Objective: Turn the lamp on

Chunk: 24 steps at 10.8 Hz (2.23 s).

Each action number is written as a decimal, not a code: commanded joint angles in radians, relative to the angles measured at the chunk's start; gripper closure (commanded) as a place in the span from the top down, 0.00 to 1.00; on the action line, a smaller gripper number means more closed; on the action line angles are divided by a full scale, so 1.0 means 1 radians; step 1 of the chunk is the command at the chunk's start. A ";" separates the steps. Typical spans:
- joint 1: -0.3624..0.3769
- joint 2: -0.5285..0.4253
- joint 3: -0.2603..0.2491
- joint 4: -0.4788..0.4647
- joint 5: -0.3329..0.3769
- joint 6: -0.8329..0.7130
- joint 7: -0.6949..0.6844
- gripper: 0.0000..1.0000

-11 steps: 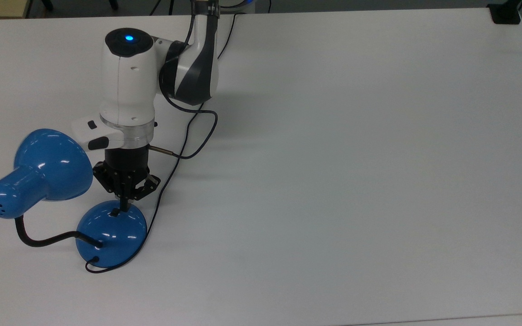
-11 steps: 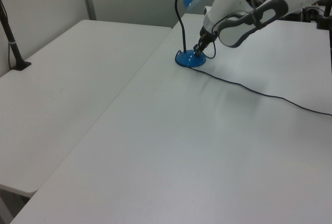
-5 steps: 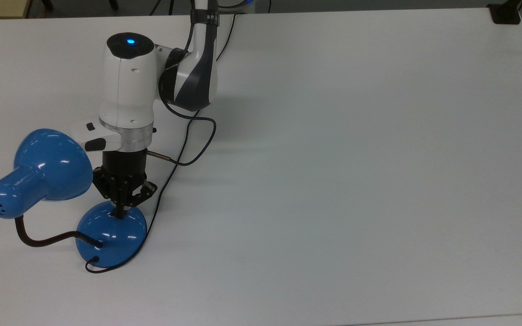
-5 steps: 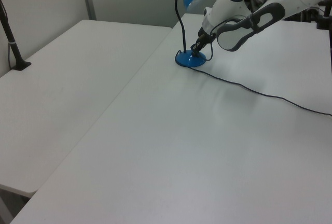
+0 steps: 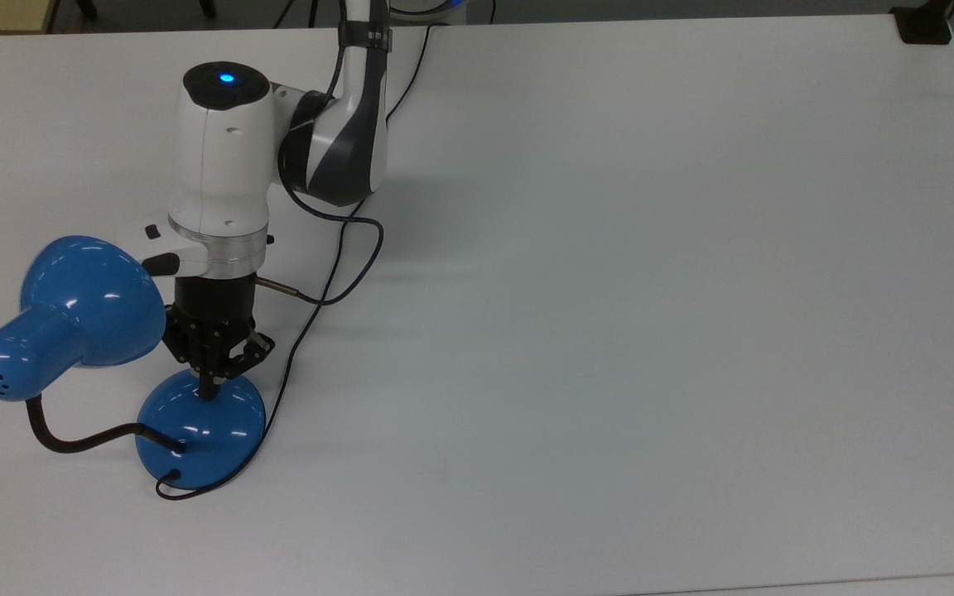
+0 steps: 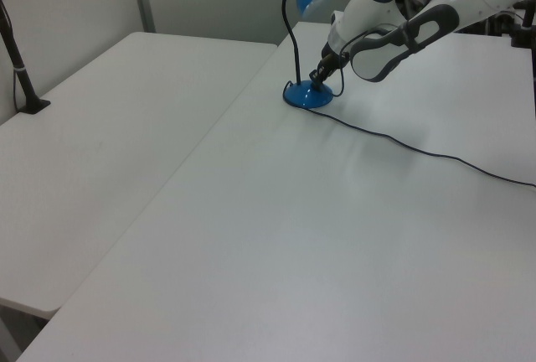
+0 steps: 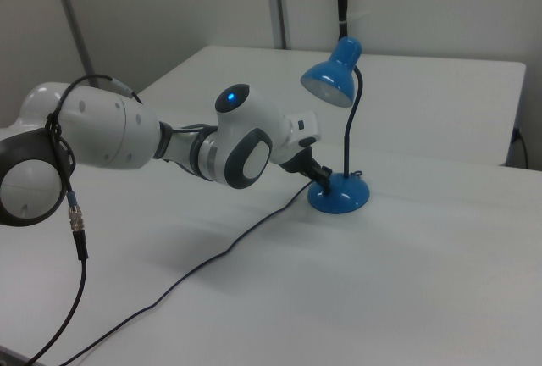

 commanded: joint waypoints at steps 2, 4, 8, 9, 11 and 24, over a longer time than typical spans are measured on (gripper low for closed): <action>0.000 0.017 -0.008 0.017 0.017 0.021 0.000 0.00; 0.000 0.020 -0.008 0.017 0.017 0.022 0.000 0.00; -0.010 0.057 -0.008 0.055 0.020 0.024 0.007 0.00; -0.011 0.071 -0.008 0.060 0.020 0.034 0.009 0.00; -0.011 0.080 -0.008 0.058 0.022 0.071 0.012 0.00; 0.044 -0.456 -0.010 -0.216 0.022 -0.470 0.007 0.30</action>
